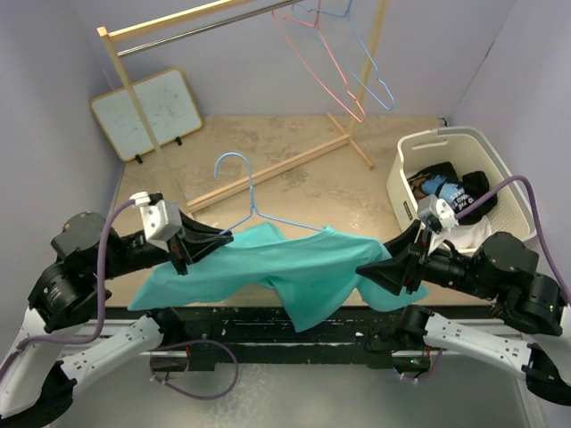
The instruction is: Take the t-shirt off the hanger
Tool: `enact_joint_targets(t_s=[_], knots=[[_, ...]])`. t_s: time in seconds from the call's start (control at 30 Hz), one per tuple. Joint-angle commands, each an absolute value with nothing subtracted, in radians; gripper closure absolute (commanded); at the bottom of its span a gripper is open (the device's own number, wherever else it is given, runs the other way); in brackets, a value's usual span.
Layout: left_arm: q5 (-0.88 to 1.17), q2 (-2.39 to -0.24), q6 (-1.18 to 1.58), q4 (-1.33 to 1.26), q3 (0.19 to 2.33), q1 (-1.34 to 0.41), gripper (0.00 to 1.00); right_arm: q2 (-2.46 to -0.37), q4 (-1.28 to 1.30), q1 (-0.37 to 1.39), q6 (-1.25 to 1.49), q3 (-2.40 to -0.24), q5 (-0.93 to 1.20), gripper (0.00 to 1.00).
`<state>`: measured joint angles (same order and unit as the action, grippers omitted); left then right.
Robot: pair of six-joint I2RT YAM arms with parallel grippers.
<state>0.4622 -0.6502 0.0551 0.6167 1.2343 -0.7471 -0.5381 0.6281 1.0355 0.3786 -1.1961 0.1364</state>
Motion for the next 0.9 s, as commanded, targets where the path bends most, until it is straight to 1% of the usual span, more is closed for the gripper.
enact_joint_targets(t_s=[0.0, 0.03, 0.07, 0.13, 0.17, 0.27, 0.33, 0.47, 0.53, 0.6, 0.7, 0.87], knots=[[0.375, -0.626, 0.034, 0.597, 1.301, -0.739, 1.0, -0.515, 0.688, 1.042, 0.388, -1.2, 0.104, 0.62], [0.368, -0.62, 0.032, 0.605, 1.305, -0.739, 1.0, -0.511, 0.693, 1.042, 0.389, -1.198, 0.104, 0.66], [0.362, -0.616, 0.028, 0.613, 1.31, -0.739, 1.0, -0.506, 0.695, 1.042, 0.394, -1.196, 0.104, 0.73], [0.353, -0.609, 0.024, 0.626, 1.318, -0.739, 1.0, -0.502, 0.694, 1.041, 0.403, -1.193, 0.09, 0.94], [0.345, -0.608, 0.021, 0.634, 1.322, -0.739, 1.0, -0.502, 0.703, 1.041, 0.407, -1.195, 0.069, 1.0], [0.319, -0.597, 0.011, 0.661, 1.335, -0.738, 1.0, -0.496, 0.742, 1.042, 0.447, -1.207, -0.075, 1.0], [0.301, -0.583, 0.005, 0.678, 1.344, -0.739, 1.0, -0.484, 0.789, 1.042, 0.498, -1.222, -0.24, 1.0], [0.257, -0.545, 0.0, 0.709, 1.37, -0.738, 1.0, -0.46, 1.05, 1.041, 0.726, -1.278, -0.682, 1.0], [0.236, -0.526, 0.0, 0.723, 1.386, -0.739, 1.0, -0.429, 1.152, 1.043, 0.847, -1.302, -0.781, 1.0], [0.222, -0.508, 0.0, 0.73, 1.396, -0.739, 1.0, -0.371, 1.161, 1.045, 0.886, -1.289, -0.799, 1.0], [0.207, -0.493, 0.009, 0.724, 1.392, -0.739, 1.0, -0.299, 1.135, 1.049, 0.909, -1.239, -0.752, 1.0], [0.203, -0.505, 0.026, 0.678, 1.354, -0.739, 1.0, -0.337, 1.063, 1.048, 0.885, -1.175, -0.614, 1.0]])
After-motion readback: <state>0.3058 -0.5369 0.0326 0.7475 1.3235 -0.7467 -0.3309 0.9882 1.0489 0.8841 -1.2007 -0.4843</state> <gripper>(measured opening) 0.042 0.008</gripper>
